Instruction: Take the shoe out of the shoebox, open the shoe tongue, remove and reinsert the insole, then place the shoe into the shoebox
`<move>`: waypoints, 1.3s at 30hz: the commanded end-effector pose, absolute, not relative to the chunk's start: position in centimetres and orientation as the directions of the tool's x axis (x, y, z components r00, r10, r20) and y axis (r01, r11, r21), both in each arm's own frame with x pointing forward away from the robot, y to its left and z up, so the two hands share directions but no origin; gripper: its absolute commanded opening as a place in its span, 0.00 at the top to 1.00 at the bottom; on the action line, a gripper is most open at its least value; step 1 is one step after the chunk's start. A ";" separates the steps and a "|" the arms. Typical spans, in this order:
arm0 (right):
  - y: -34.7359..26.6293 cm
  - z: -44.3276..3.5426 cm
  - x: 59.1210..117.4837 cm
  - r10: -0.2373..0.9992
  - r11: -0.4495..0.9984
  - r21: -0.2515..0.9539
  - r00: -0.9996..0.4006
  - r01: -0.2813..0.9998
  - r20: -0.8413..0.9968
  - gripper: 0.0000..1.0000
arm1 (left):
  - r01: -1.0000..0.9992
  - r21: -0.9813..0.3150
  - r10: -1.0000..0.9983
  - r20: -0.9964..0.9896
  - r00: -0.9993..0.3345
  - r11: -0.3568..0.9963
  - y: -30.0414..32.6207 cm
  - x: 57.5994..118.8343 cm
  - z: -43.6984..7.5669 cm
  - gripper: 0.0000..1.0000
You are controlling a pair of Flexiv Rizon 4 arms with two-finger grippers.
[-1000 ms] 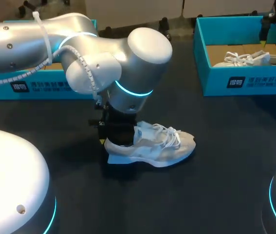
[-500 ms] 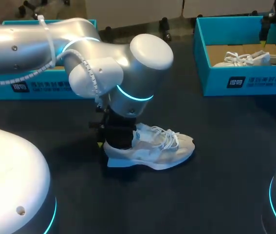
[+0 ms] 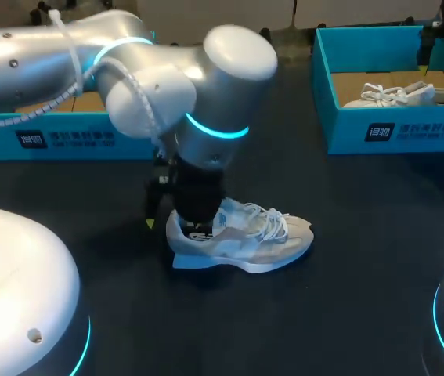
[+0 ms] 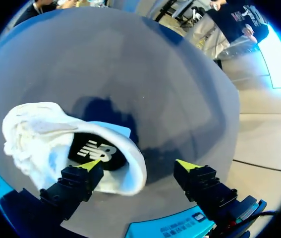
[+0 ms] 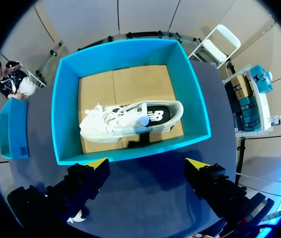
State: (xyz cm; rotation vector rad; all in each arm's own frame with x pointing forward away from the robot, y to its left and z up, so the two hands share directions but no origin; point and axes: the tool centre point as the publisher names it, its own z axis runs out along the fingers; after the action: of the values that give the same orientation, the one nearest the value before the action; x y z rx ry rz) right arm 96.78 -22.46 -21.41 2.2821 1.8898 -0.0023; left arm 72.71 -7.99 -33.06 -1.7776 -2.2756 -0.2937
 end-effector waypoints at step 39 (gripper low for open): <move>-22.5 -21.4 96.7 0.974 -0.177 0.138 0.193 0.974 -0.114 0.00 | 0.690 -0.310 0.736 0.052 -0.675 0.654 -3.0 72.1 -27.1 0.00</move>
State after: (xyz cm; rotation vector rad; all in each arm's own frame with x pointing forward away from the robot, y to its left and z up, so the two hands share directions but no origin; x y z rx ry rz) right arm 96.78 -22.46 -21.41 2.2821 1.8898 -0.0024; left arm 72.44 -3.31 -26.97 -1.1660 -2.6708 0.3774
